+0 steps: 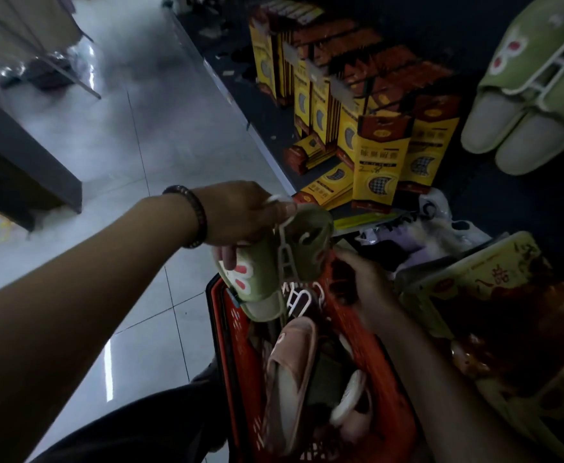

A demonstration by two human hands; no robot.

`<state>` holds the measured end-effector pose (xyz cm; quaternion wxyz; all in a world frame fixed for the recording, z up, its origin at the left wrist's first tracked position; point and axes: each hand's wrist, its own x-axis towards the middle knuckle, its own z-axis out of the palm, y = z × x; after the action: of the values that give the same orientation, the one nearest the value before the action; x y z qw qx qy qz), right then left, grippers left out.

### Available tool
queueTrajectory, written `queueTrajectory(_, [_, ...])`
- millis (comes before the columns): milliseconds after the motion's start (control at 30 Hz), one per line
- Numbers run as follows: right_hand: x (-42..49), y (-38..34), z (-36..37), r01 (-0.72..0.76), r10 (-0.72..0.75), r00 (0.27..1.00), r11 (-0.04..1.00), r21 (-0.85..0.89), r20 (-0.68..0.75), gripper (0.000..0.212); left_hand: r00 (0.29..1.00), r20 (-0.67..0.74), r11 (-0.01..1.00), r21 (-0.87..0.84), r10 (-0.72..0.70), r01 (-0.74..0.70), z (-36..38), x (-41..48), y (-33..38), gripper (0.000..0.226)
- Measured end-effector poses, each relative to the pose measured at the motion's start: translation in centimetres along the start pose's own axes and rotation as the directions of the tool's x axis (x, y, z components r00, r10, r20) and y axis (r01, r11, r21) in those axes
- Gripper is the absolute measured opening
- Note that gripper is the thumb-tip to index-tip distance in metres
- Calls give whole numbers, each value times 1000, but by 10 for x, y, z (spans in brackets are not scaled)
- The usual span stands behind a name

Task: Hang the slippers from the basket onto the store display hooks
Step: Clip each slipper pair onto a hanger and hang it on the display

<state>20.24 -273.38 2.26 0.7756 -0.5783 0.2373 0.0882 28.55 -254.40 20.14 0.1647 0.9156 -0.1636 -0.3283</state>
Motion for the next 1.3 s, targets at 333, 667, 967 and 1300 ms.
queueTrajectory(333, [-12,-7,-8,348,-393,872,917,-196,-291,24,896,-324,950,176,304,-258,-9,13,12,34])
queueTrajectory(667, [-56,-92,-26,548,-701,703,641,-537,-119,29,839,-316,889,31,443,-457,-2,41,48,24])
queueTrajectory(967, [-46,-173,-66,459,-624,772,423,-781,116,18,762,-269,749,-172,589,-640,2,73,98,26])
queueTrajectory(1300, [-29,-240,-83,490,-758,653,435,-755,-13,19,627,-600,691,-162,497,-704,-23,86,163,14])
